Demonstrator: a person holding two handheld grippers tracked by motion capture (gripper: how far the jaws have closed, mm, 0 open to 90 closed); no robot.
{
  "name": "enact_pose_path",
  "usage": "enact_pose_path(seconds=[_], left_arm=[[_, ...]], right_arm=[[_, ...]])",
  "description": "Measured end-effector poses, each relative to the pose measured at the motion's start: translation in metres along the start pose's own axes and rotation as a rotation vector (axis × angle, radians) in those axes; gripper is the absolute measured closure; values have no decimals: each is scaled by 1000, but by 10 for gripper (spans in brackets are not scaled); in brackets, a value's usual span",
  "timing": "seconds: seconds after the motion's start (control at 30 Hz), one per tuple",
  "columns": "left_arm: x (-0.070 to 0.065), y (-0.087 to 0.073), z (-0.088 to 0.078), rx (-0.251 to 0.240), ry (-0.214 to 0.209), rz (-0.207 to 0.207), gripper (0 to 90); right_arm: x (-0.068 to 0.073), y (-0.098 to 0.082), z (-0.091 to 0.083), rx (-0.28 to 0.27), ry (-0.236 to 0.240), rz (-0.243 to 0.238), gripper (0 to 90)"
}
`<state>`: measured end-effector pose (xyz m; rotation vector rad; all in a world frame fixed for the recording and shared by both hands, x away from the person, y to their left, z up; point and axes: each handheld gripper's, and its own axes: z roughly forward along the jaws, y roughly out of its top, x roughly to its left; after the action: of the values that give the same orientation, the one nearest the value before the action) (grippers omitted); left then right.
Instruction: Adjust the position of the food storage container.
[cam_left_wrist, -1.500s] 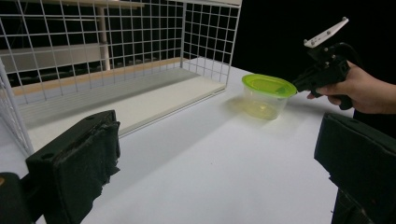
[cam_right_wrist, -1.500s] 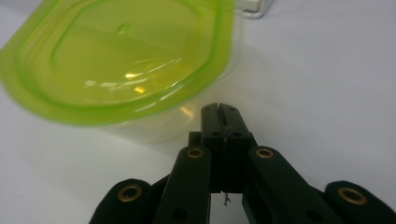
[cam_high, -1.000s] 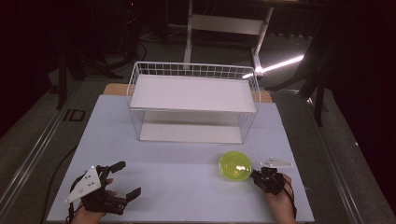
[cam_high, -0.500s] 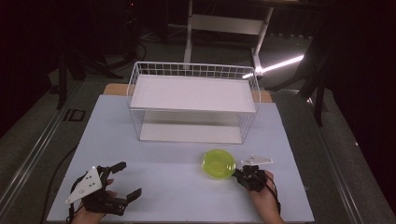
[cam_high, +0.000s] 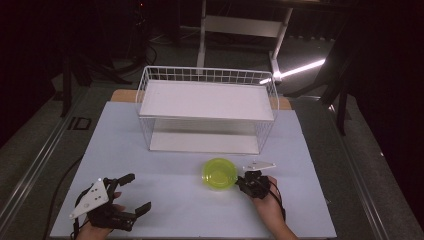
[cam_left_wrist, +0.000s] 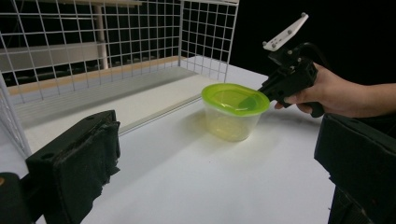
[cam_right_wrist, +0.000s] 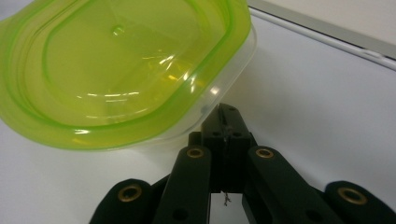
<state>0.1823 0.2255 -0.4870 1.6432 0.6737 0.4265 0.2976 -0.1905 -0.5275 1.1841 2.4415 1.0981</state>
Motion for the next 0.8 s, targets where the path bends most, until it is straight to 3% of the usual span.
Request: enact_pose_path(seconds=[0.8], left_arm=[[0,0,0,1,-3,-3,11]], right_arm=[[35,21,33,14,73,-52,900]])
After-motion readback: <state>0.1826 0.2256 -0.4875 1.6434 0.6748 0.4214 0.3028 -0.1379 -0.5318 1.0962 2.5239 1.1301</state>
